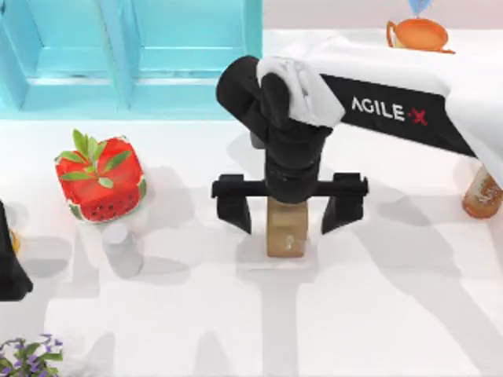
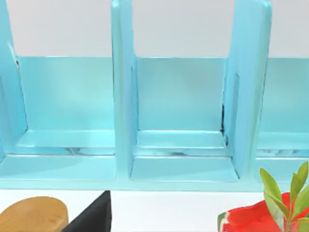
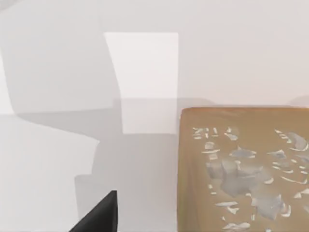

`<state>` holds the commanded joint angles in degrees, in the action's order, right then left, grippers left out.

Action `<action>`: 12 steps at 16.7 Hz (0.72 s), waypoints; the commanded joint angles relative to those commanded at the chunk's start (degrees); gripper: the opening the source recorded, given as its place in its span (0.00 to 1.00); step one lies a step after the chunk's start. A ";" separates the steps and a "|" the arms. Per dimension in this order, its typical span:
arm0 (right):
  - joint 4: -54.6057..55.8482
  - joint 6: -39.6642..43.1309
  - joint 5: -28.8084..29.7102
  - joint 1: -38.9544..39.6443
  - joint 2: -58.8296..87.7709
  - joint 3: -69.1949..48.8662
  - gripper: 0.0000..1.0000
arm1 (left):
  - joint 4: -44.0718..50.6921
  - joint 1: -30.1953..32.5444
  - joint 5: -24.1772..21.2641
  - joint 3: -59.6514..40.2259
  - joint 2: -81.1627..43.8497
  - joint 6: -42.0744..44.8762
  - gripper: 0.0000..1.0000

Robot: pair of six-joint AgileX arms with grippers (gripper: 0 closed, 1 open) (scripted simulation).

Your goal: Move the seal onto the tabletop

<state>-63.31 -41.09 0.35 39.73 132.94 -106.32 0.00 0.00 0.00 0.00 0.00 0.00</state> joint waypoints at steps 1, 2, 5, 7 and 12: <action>0.00 0.00 0.00 0.00 0.00 0.00 1.00 | 0.00 0.00 0.00 0.00 0.00 0.00 1.00; -0.01 0.00 0.00 -0.09 -0.02 -0.01 1.00 | 0.00 0.00 0.00 0.00 0.00 0.00 1.00; -2.07 -0.02 -0.01 0.05 0.67 -2.16 1.00 | 0.00 0.00 0.00 0.00 0.00 0.00 1.00; -6.30 -0.04 0.00 0.22 1.79 -6.62 1.00 | 0.00 0.00 0.00 0.00 0.00 0.00 1.00; -22.74 -0.04 0.10 0.30 4.87 -27.38 1.00 | 0.00 0.00 0.00 0.00 0.00 0.00 1.00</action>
<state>-86.05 -41.13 0.45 40.03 137.81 -133.71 0.00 0.00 0.00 0.00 0.00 0.00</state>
